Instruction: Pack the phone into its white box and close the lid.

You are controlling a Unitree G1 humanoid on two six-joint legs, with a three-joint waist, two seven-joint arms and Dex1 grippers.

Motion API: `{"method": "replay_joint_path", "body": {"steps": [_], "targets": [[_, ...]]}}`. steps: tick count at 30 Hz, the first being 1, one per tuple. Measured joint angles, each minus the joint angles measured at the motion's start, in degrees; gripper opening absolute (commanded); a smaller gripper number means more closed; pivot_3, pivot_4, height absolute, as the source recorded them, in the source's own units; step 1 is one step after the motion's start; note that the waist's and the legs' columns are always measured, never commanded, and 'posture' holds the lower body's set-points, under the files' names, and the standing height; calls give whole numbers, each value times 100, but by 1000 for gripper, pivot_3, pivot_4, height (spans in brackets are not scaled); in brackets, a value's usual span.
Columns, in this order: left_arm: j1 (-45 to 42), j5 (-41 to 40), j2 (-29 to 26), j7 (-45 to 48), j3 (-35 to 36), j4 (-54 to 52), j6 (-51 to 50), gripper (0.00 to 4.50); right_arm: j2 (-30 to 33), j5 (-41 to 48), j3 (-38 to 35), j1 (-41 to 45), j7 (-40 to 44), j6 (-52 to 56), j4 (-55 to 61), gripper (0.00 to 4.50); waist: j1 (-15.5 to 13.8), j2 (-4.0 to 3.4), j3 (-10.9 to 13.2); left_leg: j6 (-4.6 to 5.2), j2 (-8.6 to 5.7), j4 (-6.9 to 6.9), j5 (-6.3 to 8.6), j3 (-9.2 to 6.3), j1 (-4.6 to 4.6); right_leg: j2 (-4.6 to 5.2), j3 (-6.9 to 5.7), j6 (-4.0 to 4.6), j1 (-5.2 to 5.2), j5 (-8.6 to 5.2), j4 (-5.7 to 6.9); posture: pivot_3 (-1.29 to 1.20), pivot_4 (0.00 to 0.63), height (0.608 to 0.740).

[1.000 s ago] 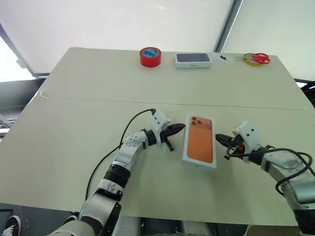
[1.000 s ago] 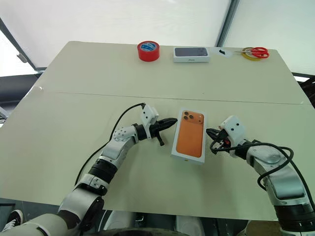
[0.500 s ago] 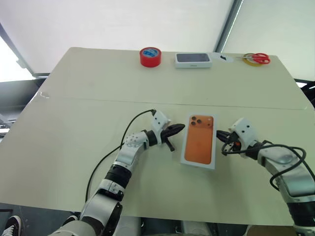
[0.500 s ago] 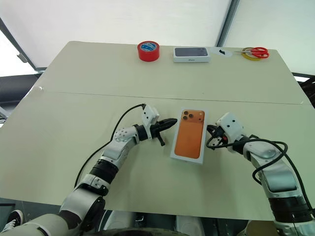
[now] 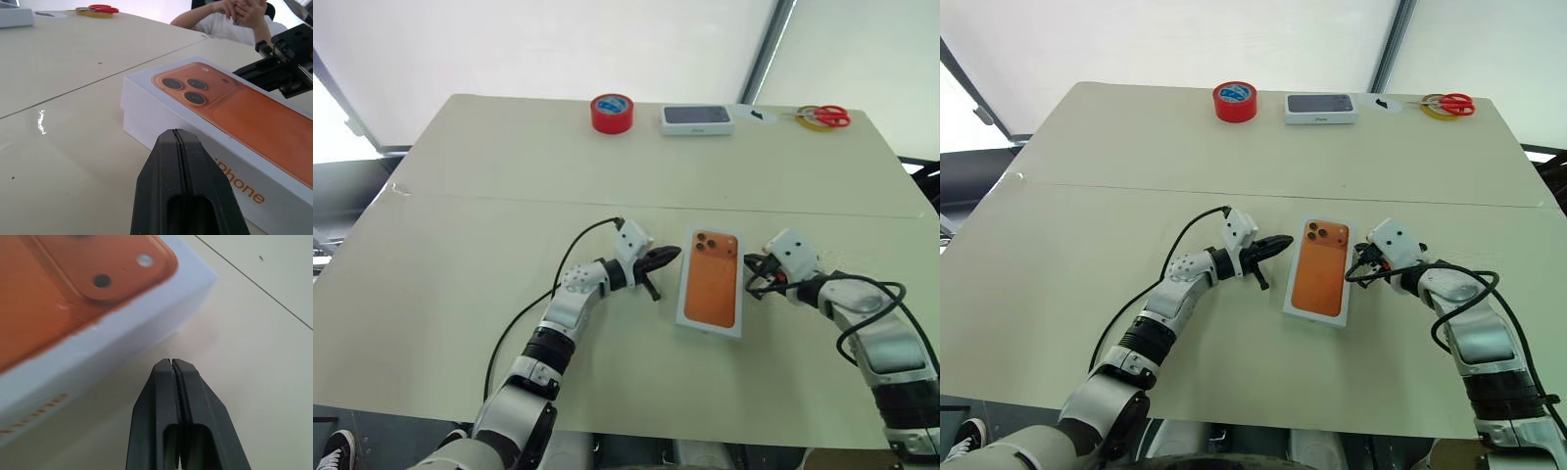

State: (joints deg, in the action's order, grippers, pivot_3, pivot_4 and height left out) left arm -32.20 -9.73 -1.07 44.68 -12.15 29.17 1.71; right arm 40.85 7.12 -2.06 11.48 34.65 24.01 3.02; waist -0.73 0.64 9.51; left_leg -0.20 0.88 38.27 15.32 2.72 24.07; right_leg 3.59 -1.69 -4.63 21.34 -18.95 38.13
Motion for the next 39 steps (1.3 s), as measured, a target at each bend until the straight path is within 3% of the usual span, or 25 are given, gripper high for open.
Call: {"method": "replay_joint_path", "body": {"steps": [8, 13, 16, 24, 30, 36, 39], "targets": [[101, -121, -22, -108, 111, -323, -286, 0, -87, -163, -124, 286, -242, -347, -386, 51, -3, 0, 0, -4, 1, 0, -2, 0, 1, 0, 0, 0, 1, 0, 1, 0, 150, 740], [-381, -458, 40, -151, 447, -751, -686, 0, -494, 1257, -947, 441, 246, 156, -73, 51, -9, 0, 0, -7, 2, 1, -4, -1, 1, -1, 0, 0, -3, 0, 1, 0, 150, 740], [-678, -544, 209, -178, 485, -773, -782, 0, -503, 1613, -995, 472, 457, 351, 131, 51, -13, 0, 0, -6, -1, 2, -3, -1, 0, 0, 0, -1, -5, 0, -1, 0, 150, 740], [-1029, 331, 287, -828, 61, 705, -948, 0, -185, 476, 8, 257, 224, 144, 124, 51, 5, 5, -8, -2, 0, 1, -2, 2, -9, -5, 2, -1, -6, 0, 3, 0, 150, 740], [-751, 319, 129, -461, 0, 432, -1308, 0, -192, 454, -10, 238, 222, 173, 168, 51, -8, 7, -11, -4, -1, -1, -3, -2, -31, -1, 1, 0, -33, 0, -1, 0, 150, 740], [141, -291, -264, 483, 10, -923, -1893, 0, 316, 1806, -435, -742, 1652, 840, 1044, 51, -4, 5, -10, 7, 4, -8, 4, -4, -35, 1, 2, 1, -40, -1, -6, 0, 150, 740], [249, -589, -333, 639, 21, -1447, -2235, 0, 552, 2028, -445, -1050, 2090, 960, 1268, 51, 2, 7, -9, 31, 2, -5, 18, -6, -60, 6, 2, 1, -67, 0, -8, 0, 150, 740]]}}
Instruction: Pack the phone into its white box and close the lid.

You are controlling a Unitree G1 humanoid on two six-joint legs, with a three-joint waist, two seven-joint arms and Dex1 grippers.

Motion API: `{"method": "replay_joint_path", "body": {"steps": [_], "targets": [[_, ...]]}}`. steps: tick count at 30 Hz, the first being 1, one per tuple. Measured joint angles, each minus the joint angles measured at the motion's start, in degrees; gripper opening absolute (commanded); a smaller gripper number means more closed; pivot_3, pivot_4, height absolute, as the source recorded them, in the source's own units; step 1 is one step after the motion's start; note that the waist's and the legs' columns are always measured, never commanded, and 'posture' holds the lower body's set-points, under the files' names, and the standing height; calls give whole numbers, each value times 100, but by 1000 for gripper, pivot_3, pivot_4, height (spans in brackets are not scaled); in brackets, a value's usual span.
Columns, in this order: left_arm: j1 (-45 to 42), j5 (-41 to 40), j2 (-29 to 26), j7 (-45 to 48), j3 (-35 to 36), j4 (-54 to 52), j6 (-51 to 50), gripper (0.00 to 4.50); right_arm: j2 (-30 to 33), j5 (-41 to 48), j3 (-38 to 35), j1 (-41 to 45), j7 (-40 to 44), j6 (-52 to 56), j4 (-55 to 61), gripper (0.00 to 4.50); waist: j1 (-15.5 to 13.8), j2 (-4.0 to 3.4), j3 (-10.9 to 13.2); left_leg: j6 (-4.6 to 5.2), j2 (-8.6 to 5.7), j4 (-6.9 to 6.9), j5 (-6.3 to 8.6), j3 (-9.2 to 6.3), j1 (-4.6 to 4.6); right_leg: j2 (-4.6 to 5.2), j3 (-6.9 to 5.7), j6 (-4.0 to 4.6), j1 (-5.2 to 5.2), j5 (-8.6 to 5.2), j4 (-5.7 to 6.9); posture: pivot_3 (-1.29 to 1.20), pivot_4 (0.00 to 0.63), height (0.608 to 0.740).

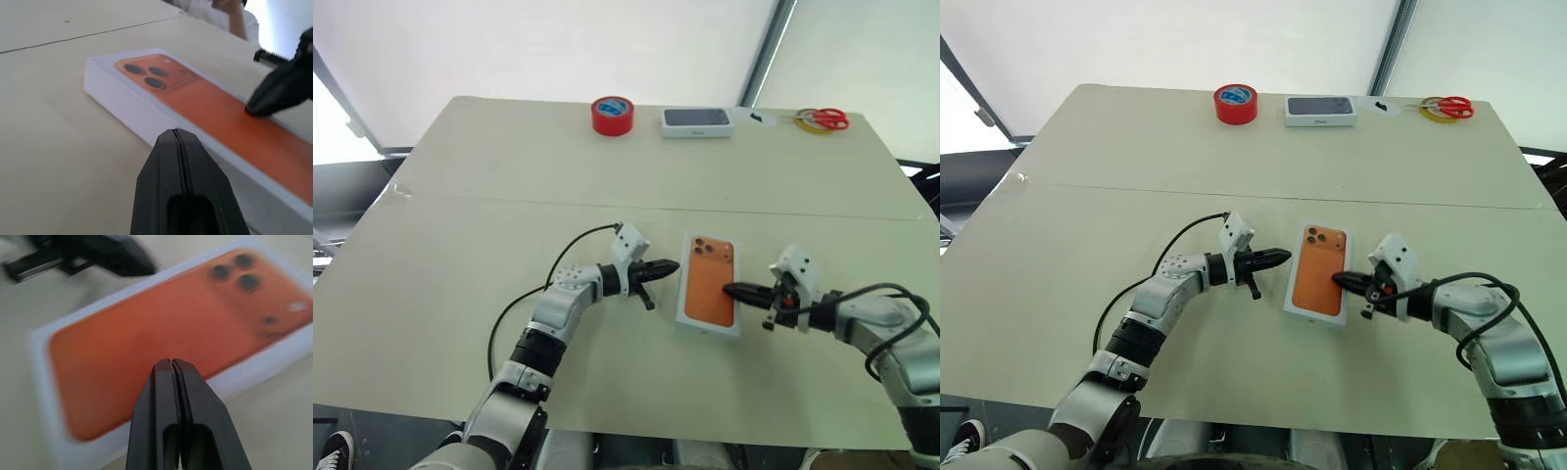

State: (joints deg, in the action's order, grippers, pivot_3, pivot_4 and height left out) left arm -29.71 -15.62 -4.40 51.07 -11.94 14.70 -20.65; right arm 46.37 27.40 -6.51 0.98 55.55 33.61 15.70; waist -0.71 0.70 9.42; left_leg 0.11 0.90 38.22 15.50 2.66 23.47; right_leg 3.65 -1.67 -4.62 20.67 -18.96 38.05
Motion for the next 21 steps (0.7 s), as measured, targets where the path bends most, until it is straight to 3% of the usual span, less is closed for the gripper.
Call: {"method": "replay_joint_path", "body": {"steps": [4, 6, 9, 14, 15, 16, 21], "targets": [[189, -118, -408, 184, -4, -701, -22, 0, 192, -38, 50, -60, 199, -155, 16, 51, 26, -7, -4, 0, 3, -9, 1, -1, -15, -3, 0, 3, -11, -2, -7, 0, 150, 740], [377, -159, -627, 141, 78, -809, -88, 542, 39, -5, 59, 108, 149, -155, -145, 0, 43, -9, -5, -1, 4, -9, 0, -1, -14, -4, 0, 3, -9, -2, -7, 0, 150, 740], [779, -466, -1103, 219, 377, -1249, -394, 1786, -308, 180, -8, 592, 54, -150, -462, 818, 69, -15, -2, -4, 4, -10, -1, -1, -8, -3, 1, 3, 0, -1, -6, 0, 150, 740], [1217, -551, -1816, -13, 1021, -2073, -268, 4346, -297, 422, -294, 991, 248, -218, -764, 3385, -17, -19, 3, 0, 0, -9, 1, -4, -7, 5, -2, 3, -5, -1, -9, 0, 150, 740], [1313, -643, -1988, -7, 1171, -2273, -290, 4500, -274, 373, -272, 984, 342, -314, -868, 4121, -13, -19, 3, 2, -2, -8, 2, -3, -7, 10, -1, 2, -6, -1, -11, 0, 150, 740], [1381, -688, -2100, -2, 1271, -2422, -293, 4500, -263, 319, -258, 968, 401, -382, -943, 4439, -8, -19, 3, 3, -3, -9, 3, -2, -7, 12, -1, 2, -7, -1, -11, 0, 150, 740], [1847, -919, -2577, -37, 1694, -2928, -375, 4500, -113, 270, -243, 1038, 775, -562, -1315, 4439, 30, -27, 4, 3, -2, -13, 3, -2, -7, 12, -1, 3, -2, -2, -10, 0, 150, 740]]}}
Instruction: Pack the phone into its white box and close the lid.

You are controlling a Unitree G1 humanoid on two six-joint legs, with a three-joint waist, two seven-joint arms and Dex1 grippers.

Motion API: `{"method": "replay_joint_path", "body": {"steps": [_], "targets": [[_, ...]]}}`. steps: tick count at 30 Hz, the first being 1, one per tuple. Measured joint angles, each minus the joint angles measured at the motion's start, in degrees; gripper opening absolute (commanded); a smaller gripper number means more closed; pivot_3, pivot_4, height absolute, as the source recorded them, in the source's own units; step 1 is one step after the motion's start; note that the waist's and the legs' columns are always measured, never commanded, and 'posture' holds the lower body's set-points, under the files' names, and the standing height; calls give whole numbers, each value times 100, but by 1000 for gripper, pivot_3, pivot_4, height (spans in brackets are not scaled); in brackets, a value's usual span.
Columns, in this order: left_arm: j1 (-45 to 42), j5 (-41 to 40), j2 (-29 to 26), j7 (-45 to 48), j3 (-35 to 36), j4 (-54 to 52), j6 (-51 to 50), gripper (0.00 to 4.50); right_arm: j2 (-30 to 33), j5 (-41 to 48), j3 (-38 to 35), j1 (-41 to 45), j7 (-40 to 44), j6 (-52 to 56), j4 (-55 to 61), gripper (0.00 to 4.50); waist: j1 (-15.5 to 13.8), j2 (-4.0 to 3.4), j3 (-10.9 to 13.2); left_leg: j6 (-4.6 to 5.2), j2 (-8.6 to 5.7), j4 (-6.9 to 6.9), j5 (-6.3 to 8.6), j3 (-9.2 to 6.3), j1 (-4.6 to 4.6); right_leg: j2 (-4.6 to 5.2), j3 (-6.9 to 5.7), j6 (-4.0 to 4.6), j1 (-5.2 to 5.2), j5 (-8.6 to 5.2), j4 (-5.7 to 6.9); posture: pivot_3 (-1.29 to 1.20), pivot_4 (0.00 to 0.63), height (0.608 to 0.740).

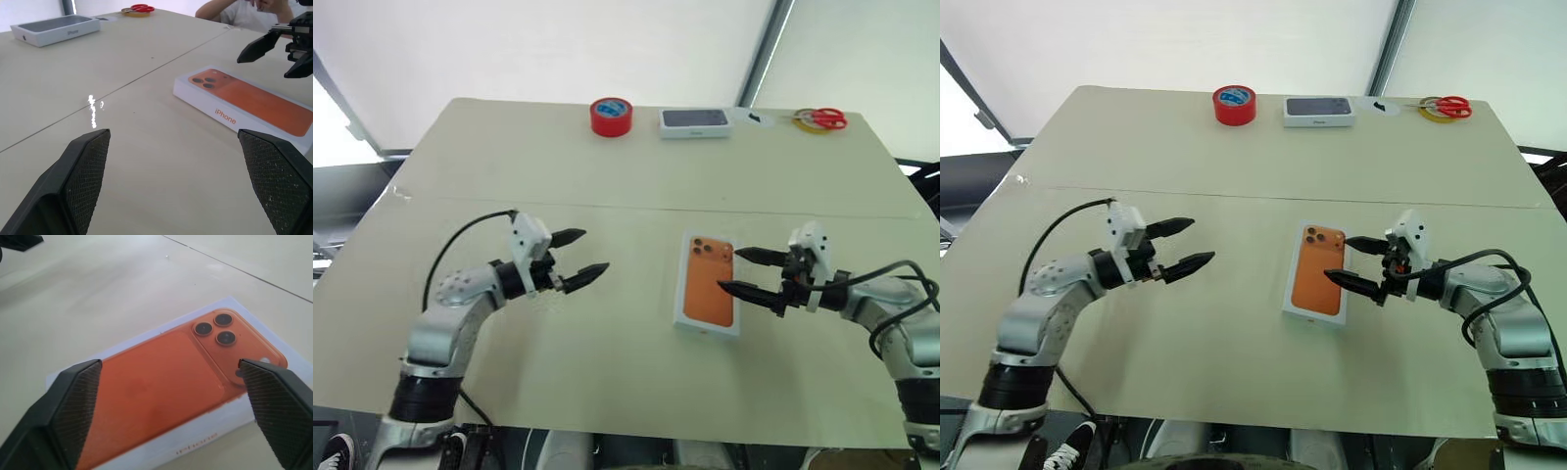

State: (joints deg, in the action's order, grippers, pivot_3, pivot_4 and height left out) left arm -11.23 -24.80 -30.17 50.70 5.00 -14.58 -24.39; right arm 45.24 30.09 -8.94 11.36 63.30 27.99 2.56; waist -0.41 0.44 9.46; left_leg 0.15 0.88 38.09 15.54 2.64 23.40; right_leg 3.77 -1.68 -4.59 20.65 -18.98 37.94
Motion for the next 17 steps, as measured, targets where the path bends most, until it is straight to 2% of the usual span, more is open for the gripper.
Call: {"method": "replay_joint_path", "body": {"steps": [5, 9, 13, 17], "targets": [[833, -382, -416, -88, 1002, -247, -130, 4500, 564, -25, -459, 282, 464, -435, -962, 4439, 38, -4, 3, 0, 2, -3, 0, 1, 0, 1, 0, 1, 0, -1, -2, 0, 150, 740], [1450, -644, -697, -30, 1514, -393, -219, 4500, 725, -85, -531, 273, 878, -753, -1431, 4439, 30, -4, 2, 0, 2, -5, 1, 1, -1, 3, 1, 2, -1, -1, -7, 0, 150, 740], [2100, -509, -708, 78, 1631, -353, 136, 4500, 754, -255, -466, 15, 1289, -1106, -1654, 4439, 24, -6, 3, 0, 2, -8, 1, 1, -1, 5, 1, 4, -1, -2, -10, 0, 150, 740], [2278, -338, -706, 22, 1659, -248, 427, 4500, 793, -448, -412, -6, 1509, -1347, -1919, 4439, 17, -6, 3, -2, 2, -9, 3, 1, -1, 9, 1, 8, 0, -3, -10, 0, 150, 740]]}}
